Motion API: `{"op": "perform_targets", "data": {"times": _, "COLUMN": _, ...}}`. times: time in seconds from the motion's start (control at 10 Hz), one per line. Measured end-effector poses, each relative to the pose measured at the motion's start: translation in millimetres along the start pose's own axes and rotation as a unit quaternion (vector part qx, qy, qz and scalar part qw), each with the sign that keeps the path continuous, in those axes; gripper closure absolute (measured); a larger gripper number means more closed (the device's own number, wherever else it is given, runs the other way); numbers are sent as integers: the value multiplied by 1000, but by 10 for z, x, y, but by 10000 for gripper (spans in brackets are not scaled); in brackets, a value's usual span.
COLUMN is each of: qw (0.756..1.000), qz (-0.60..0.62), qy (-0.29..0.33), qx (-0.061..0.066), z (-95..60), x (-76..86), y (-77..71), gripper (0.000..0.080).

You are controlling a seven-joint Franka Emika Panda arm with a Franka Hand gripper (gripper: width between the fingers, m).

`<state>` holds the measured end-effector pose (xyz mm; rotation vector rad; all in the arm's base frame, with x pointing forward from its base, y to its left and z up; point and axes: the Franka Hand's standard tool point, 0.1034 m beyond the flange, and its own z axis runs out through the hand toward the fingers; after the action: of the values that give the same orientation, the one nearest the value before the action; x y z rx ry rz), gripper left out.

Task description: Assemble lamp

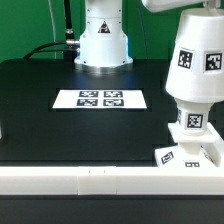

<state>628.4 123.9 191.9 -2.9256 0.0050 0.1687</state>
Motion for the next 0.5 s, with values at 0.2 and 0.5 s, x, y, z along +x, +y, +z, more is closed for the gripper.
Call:
{"op": "perform_targets", "data": {"times": 0.2, "qw": 1000, "qz": -6, "qy": 9, "qx": -3, "z": 222, "x": -55, "y": 51, "gripper": 754}}
{"op": "perform_targets", "data": {"times": 0.5, "qw": 1000, "qz": -17, "qy": 2, "qx": -6, "z": 375, "x": -132, "y": 122, "gripper": 754}}
